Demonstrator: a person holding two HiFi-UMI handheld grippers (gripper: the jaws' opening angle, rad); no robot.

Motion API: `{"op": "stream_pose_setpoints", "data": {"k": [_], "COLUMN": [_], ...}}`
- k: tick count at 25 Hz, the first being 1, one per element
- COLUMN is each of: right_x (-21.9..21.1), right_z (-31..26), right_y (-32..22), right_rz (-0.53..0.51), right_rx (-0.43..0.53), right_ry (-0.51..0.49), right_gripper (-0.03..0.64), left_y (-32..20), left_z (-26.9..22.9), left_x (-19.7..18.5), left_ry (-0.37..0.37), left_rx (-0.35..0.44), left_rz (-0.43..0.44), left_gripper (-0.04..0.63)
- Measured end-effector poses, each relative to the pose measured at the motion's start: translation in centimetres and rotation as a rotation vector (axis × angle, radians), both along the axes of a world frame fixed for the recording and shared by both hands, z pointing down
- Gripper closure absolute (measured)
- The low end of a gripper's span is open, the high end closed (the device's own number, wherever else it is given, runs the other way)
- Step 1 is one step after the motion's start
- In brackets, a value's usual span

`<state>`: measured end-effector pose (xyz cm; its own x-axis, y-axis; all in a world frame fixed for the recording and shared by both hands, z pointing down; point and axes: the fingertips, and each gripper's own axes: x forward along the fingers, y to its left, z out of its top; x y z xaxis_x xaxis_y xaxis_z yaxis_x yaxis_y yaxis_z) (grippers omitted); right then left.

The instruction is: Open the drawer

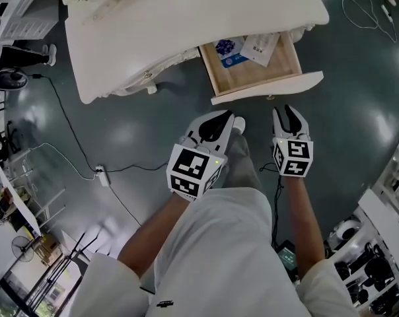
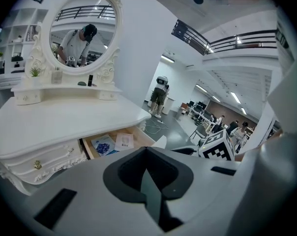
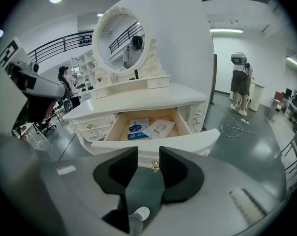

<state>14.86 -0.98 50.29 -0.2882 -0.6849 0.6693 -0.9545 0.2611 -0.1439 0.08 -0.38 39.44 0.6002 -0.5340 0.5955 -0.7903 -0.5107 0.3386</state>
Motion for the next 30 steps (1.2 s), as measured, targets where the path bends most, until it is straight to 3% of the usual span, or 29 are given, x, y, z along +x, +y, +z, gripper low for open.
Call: {"op": "stream_pose_setpoints", "data": {"k": [19,30], "right_x": [0.3,-0.3], "right_z": [-8.9,-14.0], "right_y": [-1.1,-2.2], "right_rz": [-0.041,-0.060], "right_rx": [0.114,0.219], "right_ry": [-0.043,-0.079], "right_gripper": [0.472,0.476], "left_y": [-1.5,-2.0], "left_z": [-3.8,-6.5], "left_x": [0.0,0.0], "left_ry": [0.037,0.055], "left_rx": [0.052,0.101], "left_rz": [-0.056,-0.047], "left_gripper": [0.586,0.586]}}
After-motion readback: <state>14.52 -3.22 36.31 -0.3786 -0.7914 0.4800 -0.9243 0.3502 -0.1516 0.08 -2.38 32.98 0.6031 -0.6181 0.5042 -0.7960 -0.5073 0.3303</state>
